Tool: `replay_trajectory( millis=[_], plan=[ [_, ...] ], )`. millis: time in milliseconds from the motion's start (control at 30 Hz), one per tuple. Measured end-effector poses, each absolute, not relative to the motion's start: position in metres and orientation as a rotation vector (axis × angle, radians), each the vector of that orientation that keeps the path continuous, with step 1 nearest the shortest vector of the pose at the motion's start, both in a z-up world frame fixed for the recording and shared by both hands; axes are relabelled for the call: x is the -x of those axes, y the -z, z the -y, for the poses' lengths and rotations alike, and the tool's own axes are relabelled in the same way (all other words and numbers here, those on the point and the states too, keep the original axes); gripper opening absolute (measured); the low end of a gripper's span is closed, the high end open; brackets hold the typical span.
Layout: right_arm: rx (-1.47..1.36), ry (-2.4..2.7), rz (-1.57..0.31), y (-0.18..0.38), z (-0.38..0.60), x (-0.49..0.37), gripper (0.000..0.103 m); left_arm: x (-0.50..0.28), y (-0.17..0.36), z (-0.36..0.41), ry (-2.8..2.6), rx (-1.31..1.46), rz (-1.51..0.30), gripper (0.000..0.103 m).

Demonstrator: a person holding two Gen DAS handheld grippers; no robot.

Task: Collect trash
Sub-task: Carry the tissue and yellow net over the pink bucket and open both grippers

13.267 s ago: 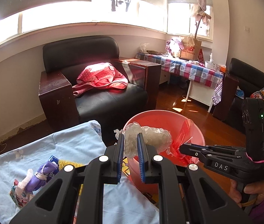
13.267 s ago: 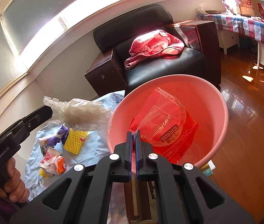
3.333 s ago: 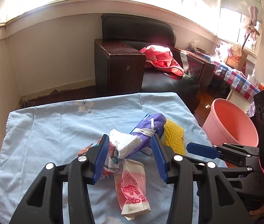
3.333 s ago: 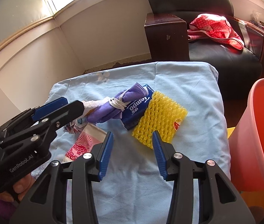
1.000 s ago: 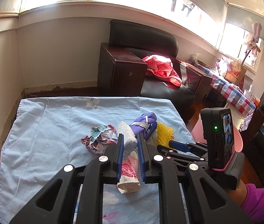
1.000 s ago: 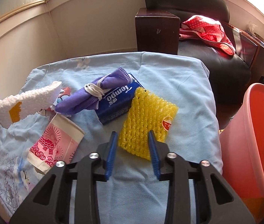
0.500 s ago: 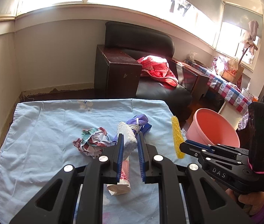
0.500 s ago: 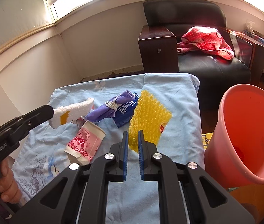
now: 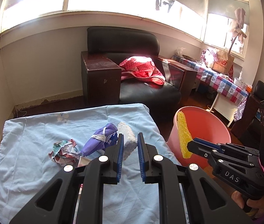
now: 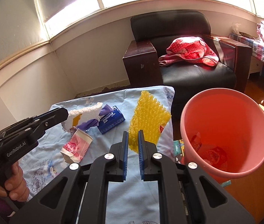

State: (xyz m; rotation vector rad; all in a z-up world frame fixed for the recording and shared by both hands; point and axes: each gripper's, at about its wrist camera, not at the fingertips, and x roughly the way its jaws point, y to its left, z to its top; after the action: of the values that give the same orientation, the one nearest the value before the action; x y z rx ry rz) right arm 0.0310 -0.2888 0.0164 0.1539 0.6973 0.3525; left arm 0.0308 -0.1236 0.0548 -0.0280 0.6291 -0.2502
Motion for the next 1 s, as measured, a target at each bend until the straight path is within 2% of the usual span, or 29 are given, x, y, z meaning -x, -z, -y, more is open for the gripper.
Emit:
replay_trajectory(
  millis=[500, 1000],
  plan=[
    [-0.234, -0.147, -0.68, -0.014, 0.392, -0.034, 0.011, -0.054, -0.057, 0.242, 0.405, -0.089, -0.608, 0.014],
    [-0.252, -0.054, -0.735, 0.012, 0.434, -0.049, 0.011, -0.09, -0.017, 0.311, 0.463, -0.116, -0.71, 0.014]
  ],
)
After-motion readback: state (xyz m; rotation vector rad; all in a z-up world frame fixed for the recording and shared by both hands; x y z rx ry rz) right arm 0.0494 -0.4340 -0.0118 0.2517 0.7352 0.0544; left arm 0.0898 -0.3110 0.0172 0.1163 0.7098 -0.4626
